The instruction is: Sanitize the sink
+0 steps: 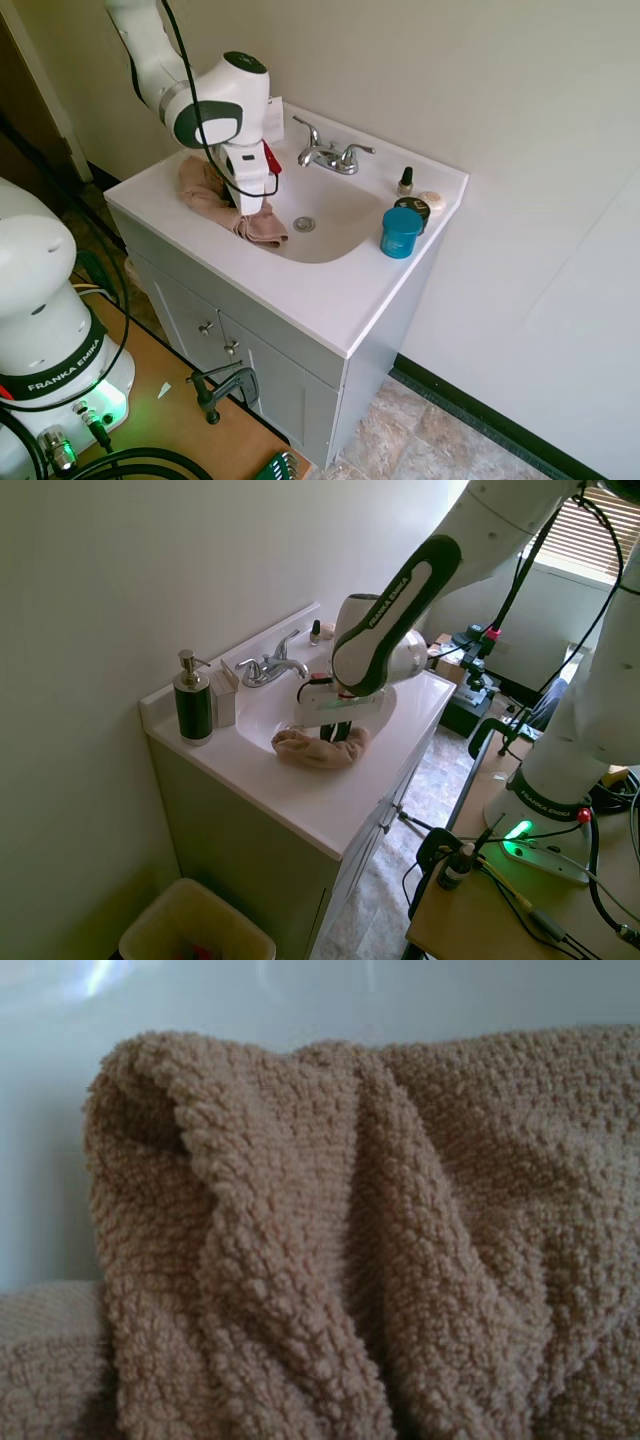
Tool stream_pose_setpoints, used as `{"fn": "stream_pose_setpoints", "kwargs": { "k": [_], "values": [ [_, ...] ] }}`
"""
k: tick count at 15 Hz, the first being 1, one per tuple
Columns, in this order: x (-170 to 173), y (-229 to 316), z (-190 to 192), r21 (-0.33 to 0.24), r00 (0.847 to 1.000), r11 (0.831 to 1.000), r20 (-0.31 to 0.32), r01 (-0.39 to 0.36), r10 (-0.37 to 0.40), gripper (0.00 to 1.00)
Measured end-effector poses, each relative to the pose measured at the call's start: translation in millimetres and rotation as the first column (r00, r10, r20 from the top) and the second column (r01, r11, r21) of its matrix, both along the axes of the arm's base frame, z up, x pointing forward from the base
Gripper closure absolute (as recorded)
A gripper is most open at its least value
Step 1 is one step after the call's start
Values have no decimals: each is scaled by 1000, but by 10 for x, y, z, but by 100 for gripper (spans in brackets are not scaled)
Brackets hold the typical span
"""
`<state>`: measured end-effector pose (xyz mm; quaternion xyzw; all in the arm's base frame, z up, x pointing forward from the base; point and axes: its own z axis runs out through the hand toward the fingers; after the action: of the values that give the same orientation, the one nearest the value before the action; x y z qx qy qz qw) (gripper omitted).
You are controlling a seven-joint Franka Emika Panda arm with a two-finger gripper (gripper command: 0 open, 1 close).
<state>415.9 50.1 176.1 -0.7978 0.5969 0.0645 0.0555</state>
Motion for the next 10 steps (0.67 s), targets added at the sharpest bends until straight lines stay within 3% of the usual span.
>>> {"fn": "stream_pose_setpoints", "kwargs": {
  "k": [6,10],
  "values": [
    [46,-391,-159,-123,988,981,14,-152,155,100],
    [64,-675,-205,-218,962,940,14,-264,274,100]
  ]
}}
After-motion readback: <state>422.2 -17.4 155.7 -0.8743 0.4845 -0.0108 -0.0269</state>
